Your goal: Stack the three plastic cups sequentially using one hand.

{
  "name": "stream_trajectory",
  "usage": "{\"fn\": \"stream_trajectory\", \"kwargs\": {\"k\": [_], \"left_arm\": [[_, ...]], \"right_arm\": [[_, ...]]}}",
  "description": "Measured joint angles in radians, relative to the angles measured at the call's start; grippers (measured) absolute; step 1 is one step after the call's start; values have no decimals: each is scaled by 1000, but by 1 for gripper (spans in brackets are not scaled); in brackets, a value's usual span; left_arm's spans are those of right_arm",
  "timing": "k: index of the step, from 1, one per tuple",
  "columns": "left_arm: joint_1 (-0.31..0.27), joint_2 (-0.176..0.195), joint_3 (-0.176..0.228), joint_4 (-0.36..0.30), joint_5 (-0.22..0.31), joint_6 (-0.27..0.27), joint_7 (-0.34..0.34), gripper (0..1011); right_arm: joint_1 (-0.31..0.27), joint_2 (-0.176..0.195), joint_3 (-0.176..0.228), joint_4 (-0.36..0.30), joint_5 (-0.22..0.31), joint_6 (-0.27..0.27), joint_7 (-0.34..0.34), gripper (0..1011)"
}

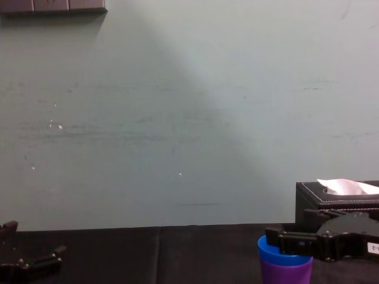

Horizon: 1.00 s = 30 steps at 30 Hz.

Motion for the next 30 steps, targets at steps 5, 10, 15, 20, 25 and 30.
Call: {"fn": "stream_trajectory", "kwargs": {"k": [5,10,15,20,25,30], "left_arm": [[0,0,0,0,0,0,0,1011],[0,0,0,0,0,0,0,1011],[0,0,0,0,0,0,0,1012],[0,0,0,0,0,0,0,1011],[0,0,0,0,0,0,0,1011],[0,0,0,0,0,0,0,1011]], "right_arm": [[0,0,0,-1,0,0,0,1003],[0,0,0,-1,0,1,0,1003],[-32,10,14,-40,-1,4,-24,1003],[-97,34,42,-92,15,-13,-30,1003],[-189,74,84,-155,47,-66,-11,1003],[-266,109,123,-196,87,-107,17,1003]]}}
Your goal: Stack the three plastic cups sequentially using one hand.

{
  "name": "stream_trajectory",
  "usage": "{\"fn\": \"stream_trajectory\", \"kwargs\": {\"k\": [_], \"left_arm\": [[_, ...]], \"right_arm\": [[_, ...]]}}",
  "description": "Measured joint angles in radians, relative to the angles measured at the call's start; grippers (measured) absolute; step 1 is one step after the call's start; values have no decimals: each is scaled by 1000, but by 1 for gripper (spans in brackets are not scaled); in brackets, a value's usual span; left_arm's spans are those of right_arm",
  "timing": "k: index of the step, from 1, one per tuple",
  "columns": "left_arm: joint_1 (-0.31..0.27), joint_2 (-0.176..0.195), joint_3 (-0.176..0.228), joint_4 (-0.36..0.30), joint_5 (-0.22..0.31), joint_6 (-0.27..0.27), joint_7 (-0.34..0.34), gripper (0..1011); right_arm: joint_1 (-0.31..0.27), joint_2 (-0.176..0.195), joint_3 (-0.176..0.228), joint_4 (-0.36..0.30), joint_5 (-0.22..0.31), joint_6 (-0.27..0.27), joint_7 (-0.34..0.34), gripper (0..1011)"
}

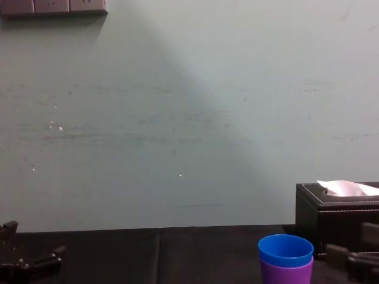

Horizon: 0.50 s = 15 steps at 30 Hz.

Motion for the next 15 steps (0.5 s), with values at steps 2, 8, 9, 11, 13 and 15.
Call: {"fn": "stream_trajectory", "kwargs": {"k": [2,8,9,11,13,15], "left_arm": [[0,0,0,0,0,0,0,1012],[0,0,0,0,0,0,0,1011],[0,0,0,0,0,0,0,1011],[0,0,0,0,0,0,0,1011],[0,0,0,0,0,0,0,1011],[0,0,0,0,0,0,0,1011]], "right_arm": [[-44,23,21,-15,27,-20,22,1003],[-105,69,38,-20,54,-58,75,1003],[-118,83,38,-20,54,-74,92,1003],[-129,96,36,-16,52,-89,107,1003],[-141,109,32,-12,44,-108,119,1003],[-145,114,28,-8,37,-116,124,1003]]}}
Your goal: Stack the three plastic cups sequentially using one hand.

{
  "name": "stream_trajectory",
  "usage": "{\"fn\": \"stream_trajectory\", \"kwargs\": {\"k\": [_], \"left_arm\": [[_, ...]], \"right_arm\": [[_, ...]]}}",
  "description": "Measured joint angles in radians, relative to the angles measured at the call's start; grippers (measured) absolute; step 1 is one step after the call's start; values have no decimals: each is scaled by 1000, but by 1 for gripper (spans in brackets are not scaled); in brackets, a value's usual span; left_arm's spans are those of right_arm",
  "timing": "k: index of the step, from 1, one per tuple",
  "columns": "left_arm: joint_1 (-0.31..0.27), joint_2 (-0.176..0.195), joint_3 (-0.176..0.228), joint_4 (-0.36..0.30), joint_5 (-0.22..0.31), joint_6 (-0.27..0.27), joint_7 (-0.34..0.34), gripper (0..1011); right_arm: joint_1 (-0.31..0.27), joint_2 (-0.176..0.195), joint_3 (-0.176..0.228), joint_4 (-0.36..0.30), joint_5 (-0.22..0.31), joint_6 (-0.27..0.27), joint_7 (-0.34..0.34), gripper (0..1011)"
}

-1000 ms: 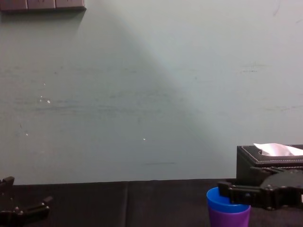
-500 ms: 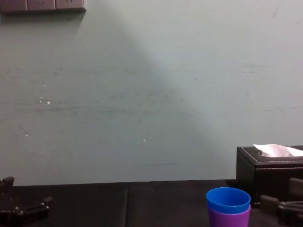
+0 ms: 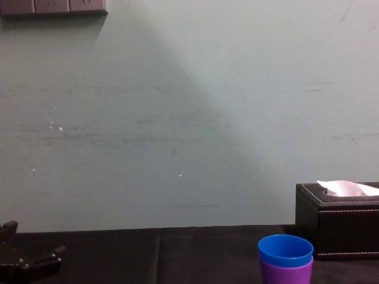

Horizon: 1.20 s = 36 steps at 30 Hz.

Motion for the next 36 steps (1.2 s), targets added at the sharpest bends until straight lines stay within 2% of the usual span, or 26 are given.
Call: {"fn": "stream_trajectory", "kwargs": {"k": [6,21,36], "left_arm": [[0,0,0,0,0,0,0,1011],[0,0,0,0,0,0,0,1011],[0,0,0,0,0,0,0,1011]], "right_arm": [[1,5,-25,15,-32,-10,3,1003],[71,-34,-113,48,-104,3,4,1003],[138,-64,-168,77,-113,50,4,1003]]}}
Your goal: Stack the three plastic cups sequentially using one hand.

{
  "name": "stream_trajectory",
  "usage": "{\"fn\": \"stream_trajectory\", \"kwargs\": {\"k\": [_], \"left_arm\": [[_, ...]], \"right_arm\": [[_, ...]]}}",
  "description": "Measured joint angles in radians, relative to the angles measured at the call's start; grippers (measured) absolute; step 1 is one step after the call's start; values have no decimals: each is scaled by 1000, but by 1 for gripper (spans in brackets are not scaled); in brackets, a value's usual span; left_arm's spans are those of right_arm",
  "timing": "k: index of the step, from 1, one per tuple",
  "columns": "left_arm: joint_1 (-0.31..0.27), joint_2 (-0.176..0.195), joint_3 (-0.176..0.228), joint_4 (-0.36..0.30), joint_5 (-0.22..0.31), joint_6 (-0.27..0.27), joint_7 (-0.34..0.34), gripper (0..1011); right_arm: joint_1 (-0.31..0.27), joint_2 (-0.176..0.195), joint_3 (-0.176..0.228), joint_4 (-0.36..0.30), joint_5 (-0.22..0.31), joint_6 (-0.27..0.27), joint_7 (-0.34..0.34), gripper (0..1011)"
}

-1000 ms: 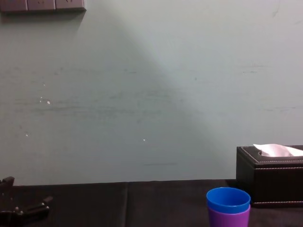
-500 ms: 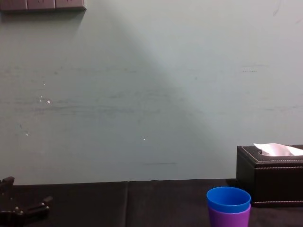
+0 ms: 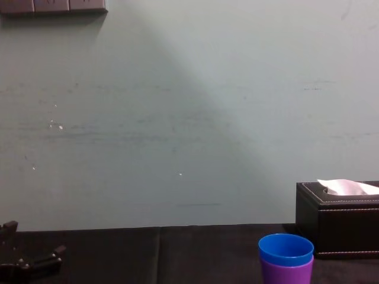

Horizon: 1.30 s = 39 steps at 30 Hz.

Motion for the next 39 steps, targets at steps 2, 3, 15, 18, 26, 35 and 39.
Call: {"fn": "stream_trajectory", "kwargs": {"k": [2,3,15,18,26,35,39], "left_arm": [[0,0,0,0,0,0,0,1011],[0,0,0,0,0,0,0,1011],[0,0,0,0,0,0,0,1011],[0,0,0,0,0,0,0,1011],[0,0,0,0,0,0,0,1011],[0,0,0,0,0,0,0,1011],[0,0,0,0,0,0,0,1011]], "right_arm": [[8,-3,-6,6,-3,3,0,1003],[12,-5,-10,9,-5,5,0,1003],[87,-42,-55,58,-15,33,0,1003],[102,-52,-65,69,-16,39,0,1003],[127,-66,-82,88,-13,52,12,1003],[123,-64,-79,84,-13,50,11,888],[121,-63,-78,83,-13,49,10,778]]}}
